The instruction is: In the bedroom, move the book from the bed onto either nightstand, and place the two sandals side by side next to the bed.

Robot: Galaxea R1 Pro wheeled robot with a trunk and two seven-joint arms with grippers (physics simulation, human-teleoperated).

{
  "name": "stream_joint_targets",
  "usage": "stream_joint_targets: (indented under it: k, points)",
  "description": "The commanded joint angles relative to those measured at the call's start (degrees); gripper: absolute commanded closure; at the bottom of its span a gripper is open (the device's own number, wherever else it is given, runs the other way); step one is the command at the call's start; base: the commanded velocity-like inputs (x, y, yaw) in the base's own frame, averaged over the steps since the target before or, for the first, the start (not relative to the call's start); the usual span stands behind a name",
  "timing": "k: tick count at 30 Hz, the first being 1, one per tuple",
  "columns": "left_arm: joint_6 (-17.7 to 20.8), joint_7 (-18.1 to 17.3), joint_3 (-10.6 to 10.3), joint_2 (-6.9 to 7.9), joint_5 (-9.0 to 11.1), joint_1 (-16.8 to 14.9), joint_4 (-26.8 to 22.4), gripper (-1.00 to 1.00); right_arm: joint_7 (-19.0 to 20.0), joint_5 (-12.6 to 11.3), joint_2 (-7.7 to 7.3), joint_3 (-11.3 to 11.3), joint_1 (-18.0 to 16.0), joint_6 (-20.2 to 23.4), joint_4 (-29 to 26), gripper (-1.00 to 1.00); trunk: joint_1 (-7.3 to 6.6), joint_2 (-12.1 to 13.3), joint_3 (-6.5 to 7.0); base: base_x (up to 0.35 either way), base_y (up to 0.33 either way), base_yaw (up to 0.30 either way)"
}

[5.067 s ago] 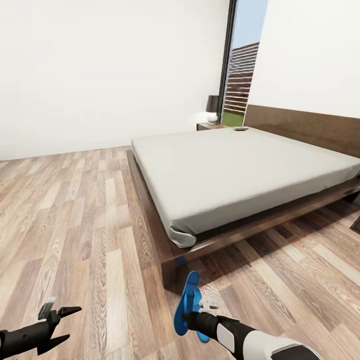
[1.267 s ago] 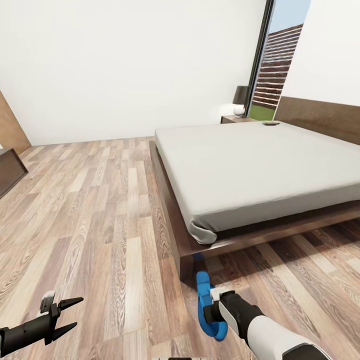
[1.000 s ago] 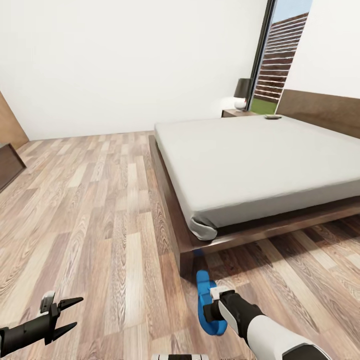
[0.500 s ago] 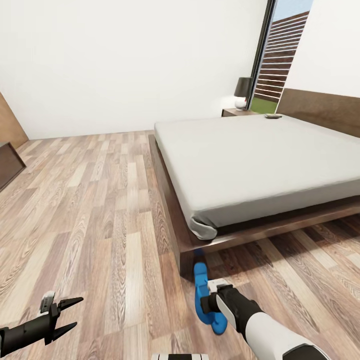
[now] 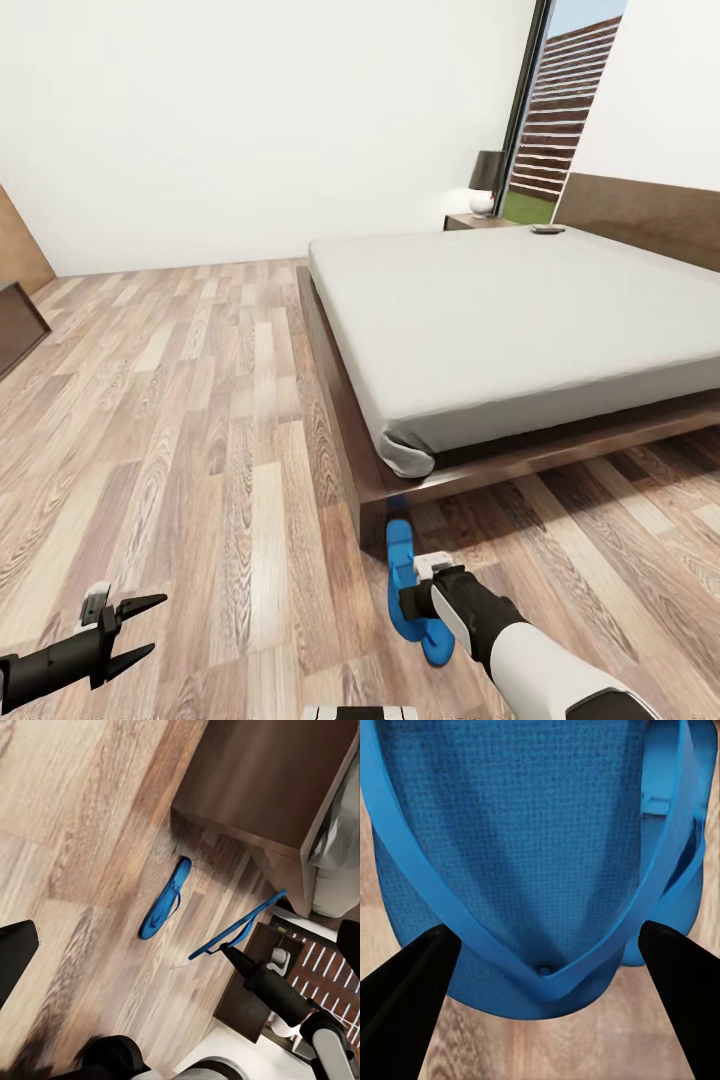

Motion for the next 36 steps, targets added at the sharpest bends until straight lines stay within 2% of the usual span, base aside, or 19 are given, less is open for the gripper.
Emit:
stream_joint_targets:
  k: [1,25,36]
  points:
    - [0.4,-0.2,-0.4,0.02,0.4,0.0,0.0,-1.00,-0.1,-0.6,-0.05,0.5,0.0,0.2,-0.1,1.00,0.01,0.0,-0.27,0.000,0.000,0.000]
    - [0.4,-0.2,-0.4,0.01,0.4,0.0,0.0,-1.00,-0.2,-0.6,0.10,0.5,0.0,0.5,-1.5,1.00,0.63,-0.4,-5.59,0.000,0.000,0.000]
    - [0.4,-0.2,-0.4,0.01,0.4,0.0,0.0,-1.00,-0.4,-0.5,0.09,0.5,0.0,0.6,-4.7,1.00,0.91,-0.5,-8.03,0.000,0.000,0.000]
